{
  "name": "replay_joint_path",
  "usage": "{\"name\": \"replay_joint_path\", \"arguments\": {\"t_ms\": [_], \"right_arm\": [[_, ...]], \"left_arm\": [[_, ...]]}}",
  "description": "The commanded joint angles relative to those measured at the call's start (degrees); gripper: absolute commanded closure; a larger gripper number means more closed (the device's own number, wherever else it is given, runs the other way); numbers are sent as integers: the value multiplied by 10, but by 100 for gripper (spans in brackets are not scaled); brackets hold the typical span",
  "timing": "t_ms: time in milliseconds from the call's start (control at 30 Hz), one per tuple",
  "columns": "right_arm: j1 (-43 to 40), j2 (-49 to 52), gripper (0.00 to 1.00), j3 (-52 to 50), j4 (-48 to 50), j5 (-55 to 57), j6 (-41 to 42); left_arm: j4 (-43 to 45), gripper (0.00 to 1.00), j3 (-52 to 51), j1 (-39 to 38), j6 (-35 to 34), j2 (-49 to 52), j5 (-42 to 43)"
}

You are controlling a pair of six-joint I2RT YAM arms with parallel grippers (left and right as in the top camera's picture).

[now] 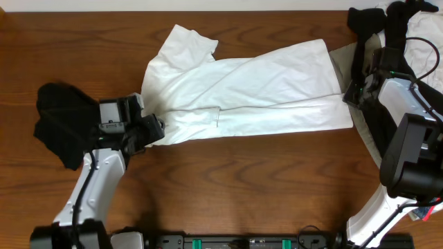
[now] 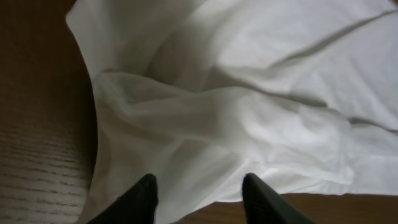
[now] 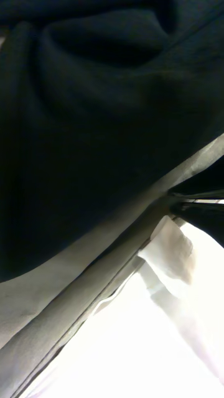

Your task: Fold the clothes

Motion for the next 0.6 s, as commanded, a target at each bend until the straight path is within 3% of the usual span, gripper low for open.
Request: {"name": "replay_joint_path", "arguments": {"t_ms": [0,200,467,567], "right_arm": [[2,-15,97,5,-2,7,3],[2,-15,97,5,-9,7,3],[1,-15,98,5,-31,15,-3],[1,-15,97,5,-33,16,-7]], "left_arm": [[-1,68,9,-8,11,34,3],[32,73,9,-38,11,95,28],[21,73,9,-27,0,163,-147],[6,73,9,-17,-1,178,-157]]}}
